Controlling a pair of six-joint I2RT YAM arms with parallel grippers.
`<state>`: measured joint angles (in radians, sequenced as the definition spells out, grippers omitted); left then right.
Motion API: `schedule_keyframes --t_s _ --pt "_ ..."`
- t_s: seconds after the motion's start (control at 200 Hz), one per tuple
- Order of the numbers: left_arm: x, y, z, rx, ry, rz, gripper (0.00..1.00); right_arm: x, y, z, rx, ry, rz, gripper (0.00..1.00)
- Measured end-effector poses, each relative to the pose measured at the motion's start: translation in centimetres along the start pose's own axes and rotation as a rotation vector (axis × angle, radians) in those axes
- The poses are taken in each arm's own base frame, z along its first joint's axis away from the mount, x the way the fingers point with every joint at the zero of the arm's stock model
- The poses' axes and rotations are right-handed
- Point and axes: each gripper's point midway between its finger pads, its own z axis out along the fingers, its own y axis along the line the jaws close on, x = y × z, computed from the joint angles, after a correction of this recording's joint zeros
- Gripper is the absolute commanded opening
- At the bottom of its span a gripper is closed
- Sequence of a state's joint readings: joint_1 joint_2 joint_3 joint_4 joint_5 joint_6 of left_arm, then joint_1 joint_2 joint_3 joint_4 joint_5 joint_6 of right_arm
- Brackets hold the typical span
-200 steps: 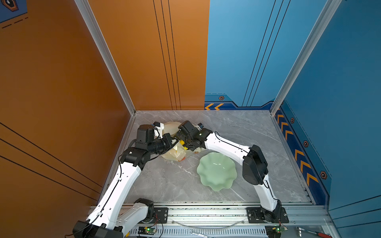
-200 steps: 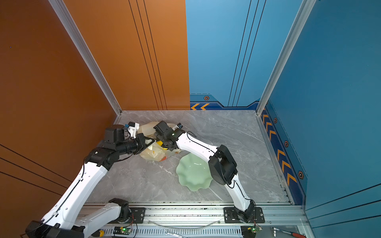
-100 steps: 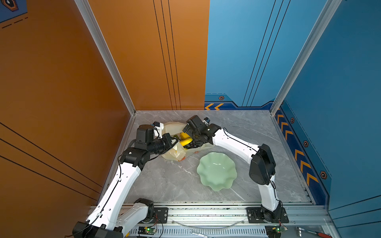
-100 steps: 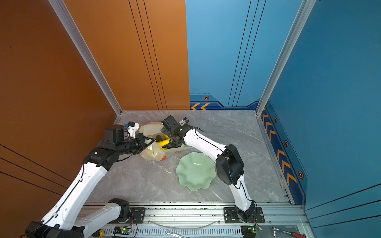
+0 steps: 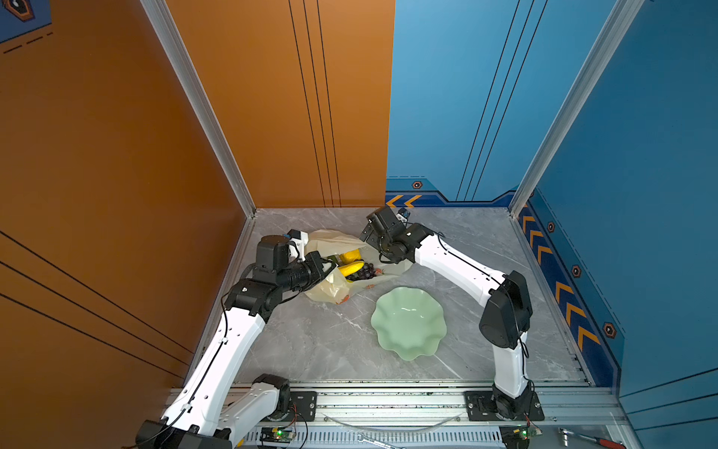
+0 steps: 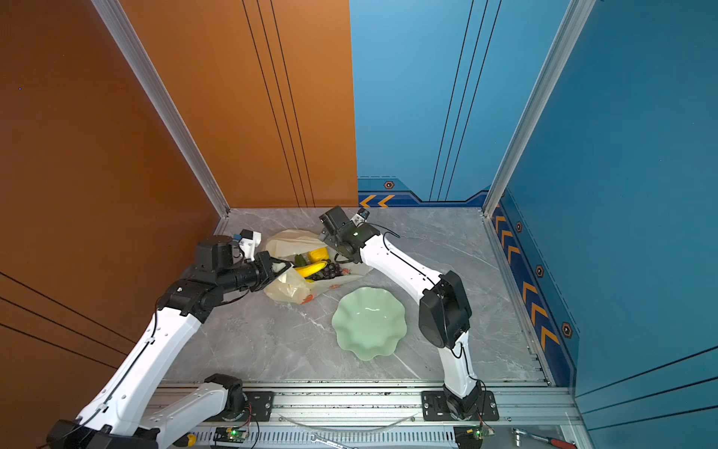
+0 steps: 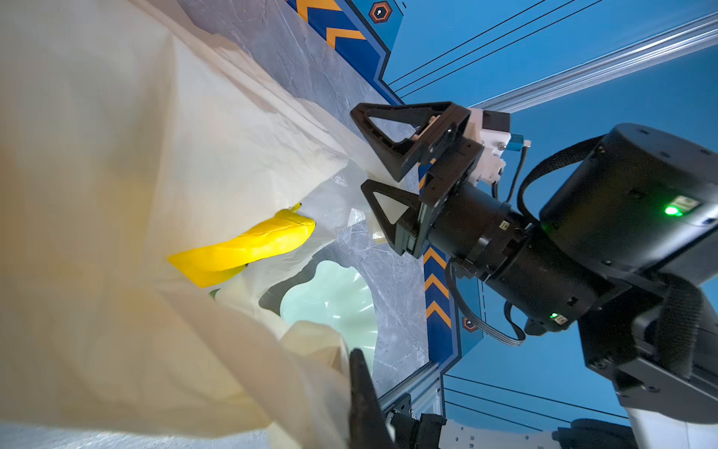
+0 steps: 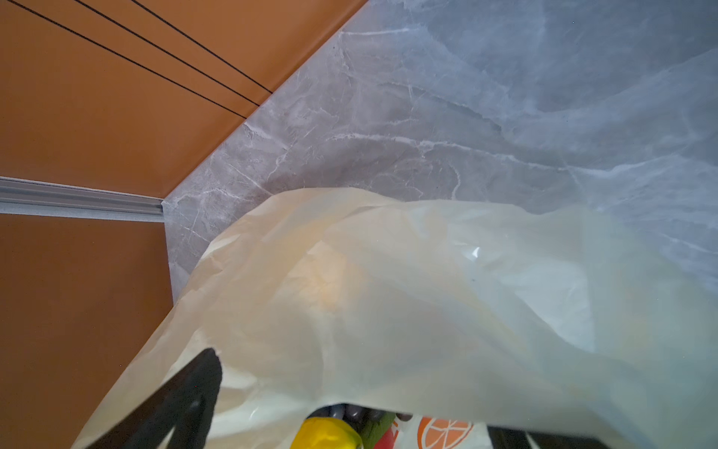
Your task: Place the fruits into the plastic bag
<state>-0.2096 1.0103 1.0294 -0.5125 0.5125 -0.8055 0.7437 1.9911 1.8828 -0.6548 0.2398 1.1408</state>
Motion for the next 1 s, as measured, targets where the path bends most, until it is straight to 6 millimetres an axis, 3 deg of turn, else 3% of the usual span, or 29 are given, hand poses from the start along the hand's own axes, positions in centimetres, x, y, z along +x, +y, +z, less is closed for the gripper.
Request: schedule_keyframes --t_s 0.21,0.486,0.781,1.001 --pt "-0.1 0.2 0.4 -0.009 0.008 -0.007 0.00 -1.6 -0.8 -0.9 0.022 -0.016 -0.082 1.00" --pt "-0.5 0.1 0.3 -0.008 0.001 -0.008 0.00 -4.3 0.8 -3.6 -0.025 0.001 -0.197 1.00" --pt "-0.5 0.1 0.3 -0.008 0.001 -0.008 0.00 -2.5 -0.2 -4.4 -0.016 0.105 -0.374 1.00" --pt "-0.8 -0.1 0.4 -0.007 -0.001 -0.008 0.00 -3.2 -0.4 -8.8 -0.066 0.089 -0.479 1.00"
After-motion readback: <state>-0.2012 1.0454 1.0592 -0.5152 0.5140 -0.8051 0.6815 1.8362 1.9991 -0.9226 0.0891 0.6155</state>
